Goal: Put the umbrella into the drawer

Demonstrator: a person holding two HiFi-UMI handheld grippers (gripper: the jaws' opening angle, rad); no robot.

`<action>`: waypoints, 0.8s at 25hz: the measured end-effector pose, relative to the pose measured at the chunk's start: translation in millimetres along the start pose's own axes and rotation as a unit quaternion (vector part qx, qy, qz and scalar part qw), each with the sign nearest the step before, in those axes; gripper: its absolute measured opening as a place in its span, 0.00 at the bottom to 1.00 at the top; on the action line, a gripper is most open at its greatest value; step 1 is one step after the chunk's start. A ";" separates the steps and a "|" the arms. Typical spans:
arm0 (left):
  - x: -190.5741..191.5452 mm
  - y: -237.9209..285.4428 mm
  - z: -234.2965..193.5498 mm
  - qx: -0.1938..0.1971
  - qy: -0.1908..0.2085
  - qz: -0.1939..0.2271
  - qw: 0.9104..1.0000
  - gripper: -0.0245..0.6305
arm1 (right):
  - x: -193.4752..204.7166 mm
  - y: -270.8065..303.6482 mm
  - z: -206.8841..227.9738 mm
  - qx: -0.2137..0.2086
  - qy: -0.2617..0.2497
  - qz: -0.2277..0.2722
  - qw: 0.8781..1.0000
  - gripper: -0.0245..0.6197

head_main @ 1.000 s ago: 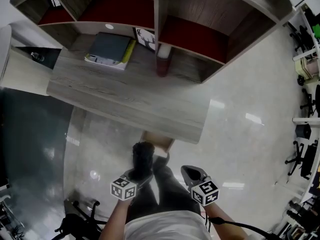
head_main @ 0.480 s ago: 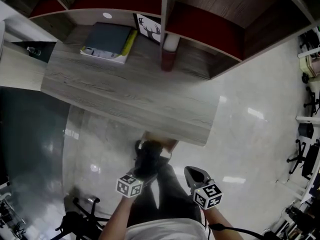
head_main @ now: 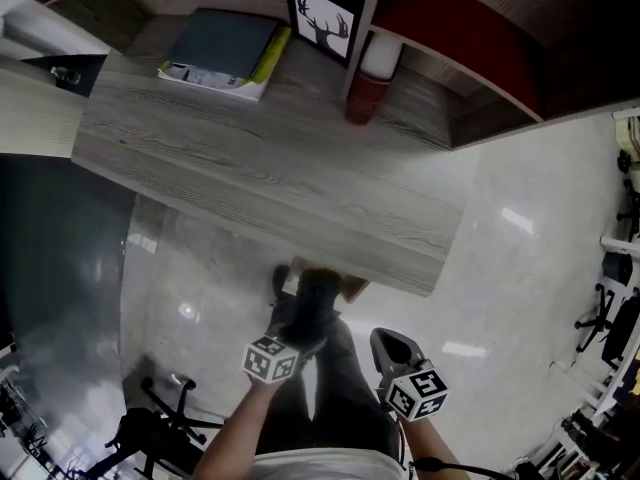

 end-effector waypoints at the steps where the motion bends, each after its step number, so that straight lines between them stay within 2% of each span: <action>1: 1.2 3.0 -3.9 0.000 0.000 -0.003 1.000 0.41 | 0.1 4.6 0.0 -0.001 0.001 0.000 1.000 0.05; 13: 5.0 40.0 -35.5 0.001 -0.012 -0.027 1.000 0.41 | 9.7 32.6 9.9 -0.007 0.011 0.000 1.000 0.05; 20: 1.9 60.8 -51.8 -0.014 -0.022 -0.032 0.999 0.41 | 21.3 42.0 21.7 -0.006 0.022 -0.004 1.000 0.05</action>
Point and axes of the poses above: the fingertips, and each gripper's own axes: y forward along the fingers, z to its right, x out of its underside, the point moved 3 cm from there along -y, backward along the fingers, and after that the axes turned 5 degrees about x, right-handed, at the moved point
